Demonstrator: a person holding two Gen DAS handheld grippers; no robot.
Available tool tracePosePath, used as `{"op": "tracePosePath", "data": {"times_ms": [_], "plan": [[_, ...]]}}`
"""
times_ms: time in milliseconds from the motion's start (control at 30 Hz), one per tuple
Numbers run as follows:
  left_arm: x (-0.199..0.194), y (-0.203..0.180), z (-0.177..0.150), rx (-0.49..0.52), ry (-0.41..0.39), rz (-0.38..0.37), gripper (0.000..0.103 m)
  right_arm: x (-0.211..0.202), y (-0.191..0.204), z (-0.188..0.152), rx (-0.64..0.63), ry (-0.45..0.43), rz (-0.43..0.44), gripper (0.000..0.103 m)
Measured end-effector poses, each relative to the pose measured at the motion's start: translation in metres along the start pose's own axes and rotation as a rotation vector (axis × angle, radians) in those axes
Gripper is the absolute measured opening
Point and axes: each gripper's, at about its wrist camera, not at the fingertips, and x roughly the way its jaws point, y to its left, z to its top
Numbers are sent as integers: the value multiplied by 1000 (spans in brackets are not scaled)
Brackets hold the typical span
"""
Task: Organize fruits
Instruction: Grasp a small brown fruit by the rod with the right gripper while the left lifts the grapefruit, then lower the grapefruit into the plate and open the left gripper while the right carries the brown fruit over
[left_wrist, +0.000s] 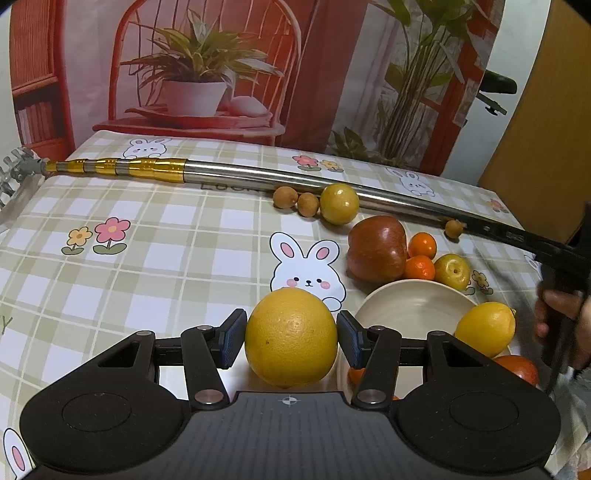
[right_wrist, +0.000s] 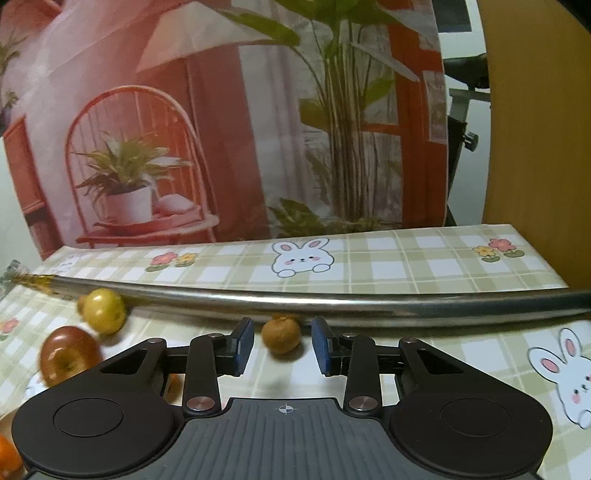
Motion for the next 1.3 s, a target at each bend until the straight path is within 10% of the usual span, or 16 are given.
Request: {"op": "tracePosePath", "data": {"times_ms": [733,1300], "plan": [[1,-1,0,1,0,-6,56,35,11,-1,-12,64,-45,26],[-13,-26,1,60,-18,-85,56,-72,11,-30,139,-11,102,26]]}}
